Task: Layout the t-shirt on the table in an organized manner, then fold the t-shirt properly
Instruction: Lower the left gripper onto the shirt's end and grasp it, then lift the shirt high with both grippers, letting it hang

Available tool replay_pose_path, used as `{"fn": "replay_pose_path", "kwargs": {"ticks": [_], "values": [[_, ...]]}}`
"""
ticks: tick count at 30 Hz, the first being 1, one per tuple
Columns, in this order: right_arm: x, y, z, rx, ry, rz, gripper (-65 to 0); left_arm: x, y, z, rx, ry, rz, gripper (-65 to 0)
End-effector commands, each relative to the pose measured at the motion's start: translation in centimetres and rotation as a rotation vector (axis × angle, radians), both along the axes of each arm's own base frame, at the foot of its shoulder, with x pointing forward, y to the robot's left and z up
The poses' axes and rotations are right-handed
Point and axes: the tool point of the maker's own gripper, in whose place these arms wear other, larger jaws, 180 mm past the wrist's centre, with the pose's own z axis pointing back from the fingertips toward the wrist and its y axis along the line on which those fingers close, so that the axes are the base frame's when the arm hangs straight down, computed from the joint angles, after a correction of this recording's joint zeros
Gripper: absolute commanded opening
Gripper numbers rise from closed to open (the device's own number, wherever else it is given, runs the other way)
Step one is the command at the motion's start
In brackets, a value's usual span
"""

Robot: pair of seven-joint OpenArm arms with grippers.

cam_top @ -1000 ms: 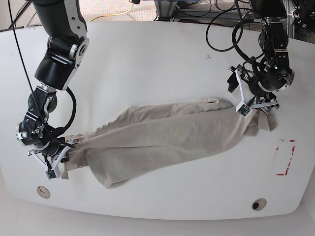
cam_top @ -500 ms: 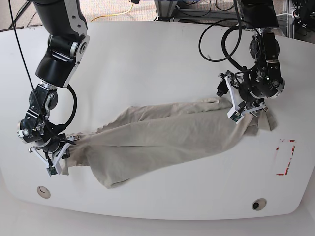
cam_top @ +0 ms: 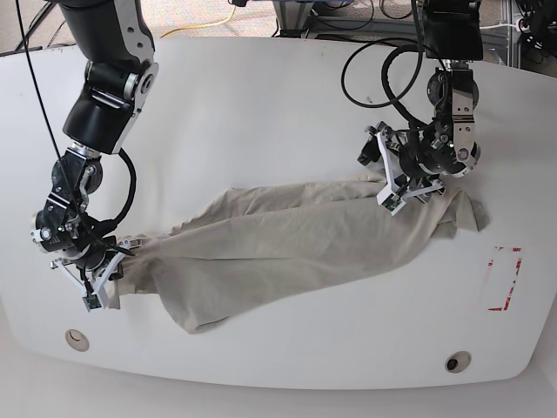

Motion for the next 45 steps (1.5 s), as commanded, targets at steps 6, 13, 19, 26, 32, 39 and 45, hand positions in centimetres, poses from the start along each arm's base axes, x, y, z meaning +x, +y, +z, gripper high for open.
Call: {"fn": "replay_pose_path", "kwargs": {"ticks": [6,13,19,26,32,39,45], "values": [[1.3,-0.6,2.8,-0.005,-0.081,-0.005,-65.0,0.2,-1.3,0.0,-0.017,-0.005,-0.034,-18.5],[1.3,-0.6,2.8,-0.005,-0.081,-0.005,-65.0,0.2,-1.5,0.0,-0.017,-0.004,-0.041,-36.5],[1.3,-0.6,2.8,-0.005,-0.081,-0.005,-65.0,0.2,-1.1,0.0,-0.008,-0.003,-0.041,-55.0],[1.3,-0.6,2.8,-0.004,-0.082,-0.007,-65.0,1.0,-0.1,0.3,0.060,-0.028,-0.039,-64.9],[1.3,-0.7,2.9,-0.007,-0.086,-0.007,-65.0,3.0,1.2,4.7,0.106,-0.164,-0.034,-65.0],[1.4,-1.0,3.4,-0.014,-0.093,-0.010,-65.0,5.3,2.6,11.0,0.205,-0.325,-0.043,-65.0],[2.3,-1.0,4.8,-0.015,-0.124,-0.010,-65.0,7.8,3.8,16.0,0.270,-0.451,-0.034,-65.0]]}}
